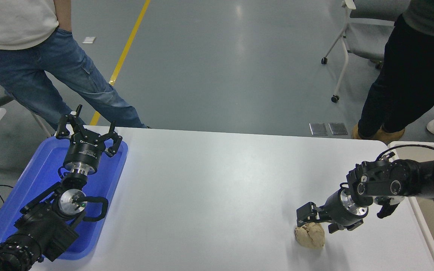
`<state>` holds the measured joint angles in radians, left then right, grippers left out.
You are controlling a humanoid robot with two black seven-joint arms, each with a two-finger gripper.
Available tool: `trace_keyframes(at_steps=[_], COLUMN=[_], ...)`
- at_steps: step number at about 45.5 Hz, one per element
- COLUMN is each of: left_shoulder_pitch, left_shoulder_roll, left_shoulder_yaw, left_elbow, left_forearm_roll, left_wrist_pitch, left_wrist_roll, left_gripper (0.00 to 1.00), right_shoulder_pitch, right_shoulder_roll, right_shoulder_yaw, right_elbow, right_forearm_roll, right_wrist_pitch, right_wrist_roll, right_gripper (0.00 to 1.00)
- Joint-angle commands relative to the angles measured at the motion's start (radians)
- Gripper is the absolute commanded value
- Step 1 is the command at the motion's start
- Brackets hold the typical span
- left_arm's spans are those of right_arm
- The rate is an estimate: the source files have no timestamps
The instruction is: Pick up paper ball place in dustbin
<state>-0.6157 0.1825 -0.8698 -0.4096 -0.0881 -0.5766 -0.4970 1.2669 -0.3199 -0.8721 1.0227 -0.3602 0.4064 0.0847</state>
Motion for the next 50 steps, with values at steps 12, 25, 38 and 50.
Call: trace_keyframes(at_steps=[12, 25, 38, 50], left_shoulder_pitch=[0.001, -0.001, -0.001, 0.001], left_shoulder_roll=[0.0, 0.0, 0.0, 0.0], left_shoulder_yaw=[0.0, 0.0, 0.0, 0.0], left_elbow=[0.0, 0.0, 0.0, 0.0], left_forearm_roll=[0.001, 0.001, 0.001, 0.001], left_wrist_pitch=[0.0, 0.0, 0.0, 0.0], left_wrist_roll=[0.0, 0.0, 0.0, 0.0], left_gripper=[1.0, 1.0, 1.0, 1.0], right_shoulder_pitch=[-0.041, -0.003, 0.166, 0.443], right_shoulder_roll=[0.038, 0.05, -0.027, -0.165], right_shoulder_yaw=[0.007, 0.007, -0.034, -0.099], right_elbow=[-0.029, -0.004, 0.108, 0.252], right_forearm_roll=[-0.123, -0.181, -0.206, -0.214], right_wrist_pitch=[-0.064, -0.063, -0.052, 0.025], right_wrist_roll=[0.006, 0.01, 0.016, 0.016], right_gripper=[0.43, 0.07, 0.0, 0.0])
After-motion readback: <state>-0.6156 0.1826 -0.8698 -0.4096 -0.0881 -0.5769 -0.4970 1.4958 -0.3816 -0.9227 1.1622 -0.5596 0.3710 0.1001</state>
